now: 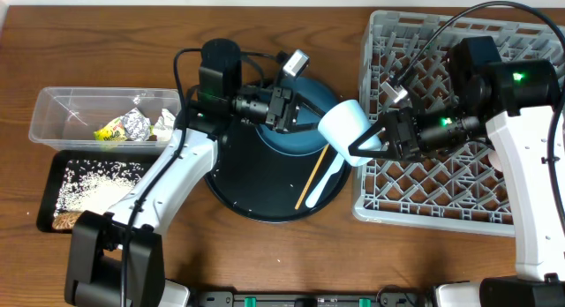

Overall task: Sort waste into correct bins and load items into the dishwasher rack
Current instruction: 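Reach the left gripper toward the blue plate while right holds the cup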

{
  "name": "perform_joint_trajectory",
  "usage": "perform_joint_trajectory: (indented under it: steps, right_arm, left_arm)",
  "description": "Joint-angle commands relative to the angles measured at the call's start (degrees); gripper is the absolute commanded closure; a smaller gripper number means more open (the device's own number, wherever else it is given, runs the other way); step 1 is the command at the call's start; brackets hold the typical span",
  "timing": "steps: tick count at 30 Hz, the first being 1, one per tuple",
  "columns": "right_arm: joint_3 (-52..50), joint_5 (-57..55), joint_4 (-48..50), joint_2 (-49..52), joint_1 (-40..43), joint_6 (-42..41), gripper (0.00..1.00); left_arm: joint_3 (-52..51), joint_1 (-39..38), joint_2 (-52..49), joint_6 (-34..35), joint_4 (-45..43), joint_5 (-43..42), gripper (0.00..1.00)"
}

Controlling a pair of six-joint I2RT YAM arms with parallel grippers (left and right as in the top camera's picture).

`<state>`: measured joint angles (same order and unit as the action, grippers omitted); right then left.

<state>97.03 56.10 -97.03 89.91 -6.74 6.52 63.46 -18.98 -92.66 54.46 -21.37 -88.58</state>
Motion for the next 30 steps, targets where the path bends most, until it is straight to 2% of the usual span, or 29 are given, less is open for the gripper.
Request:
perform_joint_trajectory:
  steps: [1, 11, 30]
  right_arm:
    - [0.9, 1.2, 0.2, -1.1, -0.8, 0.8, 0.99]
    - [0.9, 1.2, 0.4, -1.1, -0.8, 0.8, 0.99]
    - [0.9, 1.2, 0.8, -1.1, -0.8, 0.8, 0.99]
  left_arm:
    - [0.5, -0.3, 1.1, 0.3, -0.1, -1.5, 0.94]
    - [0.3, -0.3, 1.1, 0.3, 4.7, -1.5, 0.94]
    - [-1.0, -3.0, 1.2, 0.3, 6.4, -1.5, 0.94]
